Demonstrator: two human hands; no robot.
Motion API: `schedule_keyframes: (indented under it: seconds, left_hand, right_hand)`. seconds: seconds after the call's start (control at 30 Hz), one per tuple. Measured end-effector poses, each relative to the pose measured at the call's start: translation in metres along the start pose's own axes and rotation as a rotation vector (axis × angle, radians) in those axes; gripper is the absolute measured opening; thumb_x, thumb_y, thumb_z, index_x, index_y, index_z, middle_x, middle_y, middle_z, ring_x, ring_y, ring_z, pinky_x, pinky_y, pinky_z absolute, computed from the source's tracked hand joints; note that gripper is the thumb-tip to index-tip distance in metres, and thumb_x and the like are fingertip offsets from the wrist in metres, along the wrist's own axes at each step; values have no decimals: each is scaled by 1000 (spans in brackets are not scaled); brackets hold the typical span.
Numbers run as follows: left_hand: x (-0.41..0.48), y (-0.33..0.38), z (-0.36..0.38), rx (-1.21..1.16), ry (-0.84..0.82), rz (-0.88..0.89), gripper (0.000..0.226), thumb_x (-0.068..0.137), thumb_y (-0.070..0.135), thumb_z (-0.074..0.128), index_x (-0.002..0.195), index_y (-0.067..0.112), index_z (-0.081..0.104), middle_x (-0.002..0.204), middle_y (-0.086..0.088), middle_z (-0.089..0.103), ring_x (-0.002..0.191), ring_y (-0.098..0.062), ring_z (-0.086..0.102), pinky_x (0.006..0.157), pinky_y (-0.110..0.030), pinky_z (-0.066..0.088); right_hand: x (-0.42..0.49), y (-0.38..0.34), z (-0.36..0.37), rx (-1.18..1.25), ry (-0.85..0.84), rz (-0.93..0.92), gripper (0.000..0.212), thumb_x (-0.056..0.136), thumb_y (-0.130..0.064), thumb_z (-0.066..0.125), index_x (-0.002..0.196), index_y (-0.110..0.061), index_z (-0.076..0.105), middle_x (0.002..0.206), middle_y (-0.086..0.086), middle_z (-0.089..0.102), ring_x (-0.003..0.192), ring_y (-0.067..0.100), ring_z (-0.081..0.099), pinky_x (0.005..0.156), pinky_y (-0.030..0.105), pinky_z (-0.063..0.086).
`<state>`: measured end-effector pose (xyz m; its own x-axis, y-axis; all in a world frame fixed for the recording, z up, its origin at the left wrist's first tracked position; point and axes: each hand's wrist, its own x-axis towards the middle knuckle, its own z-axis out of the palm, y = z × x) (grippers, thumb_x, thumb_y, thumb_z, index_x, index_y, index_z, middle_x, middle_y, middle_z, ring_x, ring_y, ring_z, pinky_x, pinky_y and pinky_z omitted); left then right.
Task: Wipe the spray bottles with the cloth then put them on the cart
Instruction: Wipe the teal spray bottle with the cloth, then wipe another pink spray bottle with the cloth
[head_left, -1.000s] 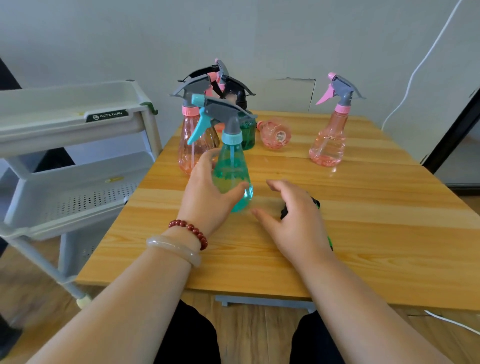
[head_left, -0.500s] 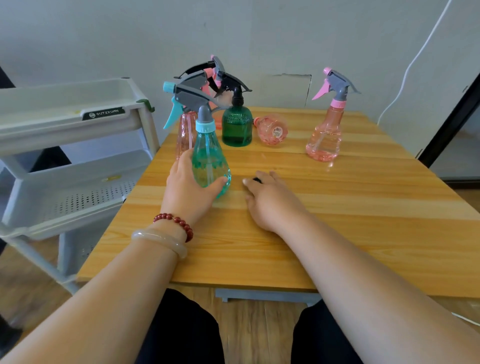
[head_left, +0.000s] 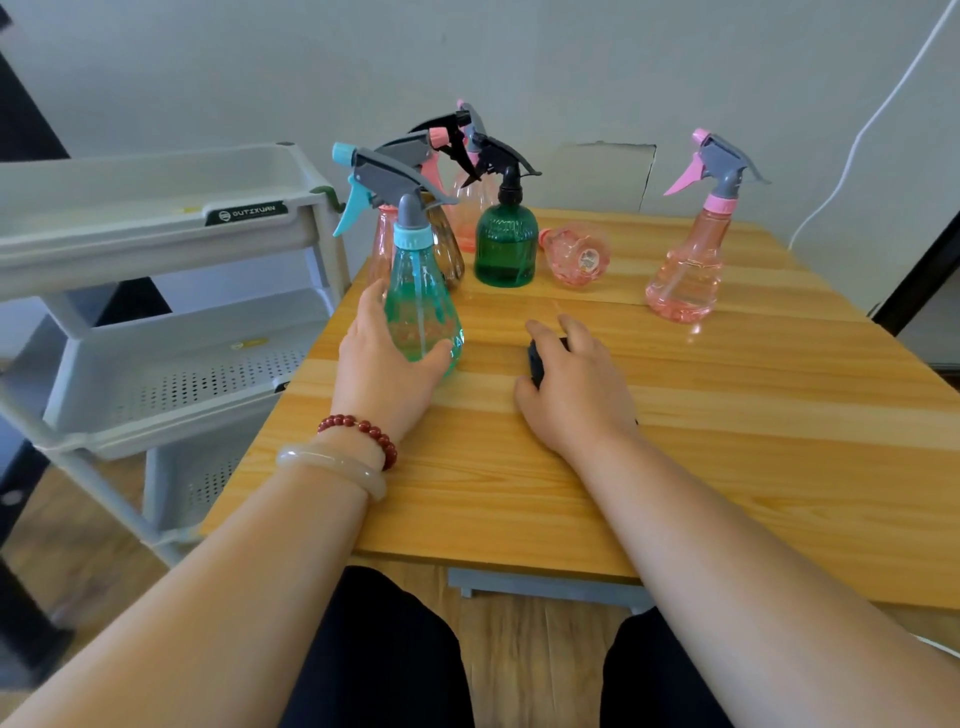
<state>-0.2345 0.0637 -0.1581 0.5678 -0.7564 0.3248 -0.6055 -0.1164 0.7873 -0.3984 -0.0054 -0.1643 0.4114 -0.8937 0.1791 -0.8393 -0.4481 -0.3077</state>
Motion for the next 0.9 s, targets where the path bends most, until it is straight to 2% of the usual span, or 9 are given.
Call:
schedule_keyframes:
  seconds: [0.07, 0.17, 0.23, 0.4, 0.53, 0.6, 0.67, 0.77, 0.9]
  left_hand:
    - [-1, -1, 0, -6, -3, 4, 85, 86, 31, 73, 153, 18, 23, 151, -1, 40, 137, -18, 39, 102, -23, 32]
    - [-4, 0, 0, 10, -8, 12, 91, 85, 32, 75, 155, 19, 19, 155, -2, 31, 143, -20, 29, 115, -34, 29]
    - [-5, 1, 0, 24, -5, 7, 92, 85, 32, 75, 156, 20, 17, 155, -3, 31, 143, -21, 29, 116, -38, 29]
    - [-5, 3, -2, 73, 3, -5, 89, 86, 31, 74, 155, 20, 19, 153, -4, 34, 141, -23, 32, 114, -36, 30]
    - [-16, 11, 0, 90, 74, 31, 91, 86, 27, 74, 156, 15, 17, 155, -6, 26, 144, -26, 22, 114, -33, 24]
    - [-26, 18, 2, 77, 204, 142, 77, 84, 22, 75, 148, 9, 34, 148, -10, 33, 138, -28, 26, 108, -27, 23]
    - [-34, 23, 8, 64, 259, 282, 58, 83, 18, 74, 135, 6, 49, 137, -13, 43, 127, -25, 34, 102, -24, 27]
    - [-35, 25, 20, 73, 158, 410, 39, 87, 18, 71, 122, 8, 60, 127, -10, 50, 119, -18, 36, 100, -30, 34]
    - [-29, 30, 29, 99, 11, 434, 31, 90, 17, 67, 120, 12, 63, 130, -6, 52, 124, -24, 43, 100, -26, 30]
  right_hand:
    - [-1, 0, -1, -10, 2, -2, 59, 98, -36, 47, 152, -27, 27, 161, 4, 18, 145, 28, 23, 114, 42, 31]
    - [-1, 0, 1, -19, 13, -10, 55, 98, -34, 47, 150, -25, 33, 159, 4, 25, 143, 28, 27, 113, 41, 32]
    - [-1, 0, 1, -18, 26, -20, 52, 97, -33, 48, 147, -24, 39, 155, 4, 31, 140, 27, 31, 111, 41, 34]
    - [-1, 1, 2, -1, 41, -18, 48, 96, -33, 49, 143, -24, 44, 152, 4, 36, 138, 27, 34, 109, 40, 37]
    - [-1, 2, -1, -23, 20, 53, 48, 100, -35, 41, 147, -28, 37, 156, 5, 28, 138, 30, 32, 110, 41, 35]
    - [0, 4, -1, -30, 16, 79, 46, 102, -31, 38, 147, -29, 35, 155, 5, 28, 134, 30, 35, 107, 40, 36]
    - [0, 7, 0, -25, 43, 98, 44, 101, -26, 40, 145, -29, 39, 153, 5, 31, 129, 29, 38, 104, 37, 37]
    - [2, 10, 0, -9, 62, 136, 43, 100, -20, 44, 142, -29, 44, 152, 3, 33, 128, 28, 39, 103, 35, 37]
    - [5, 13, -4, 20, 22, 135, 42, 99, -15, 44, 140, -26, 46, 151, 4, 32, 130, 27, 36, 102, 35, 37]
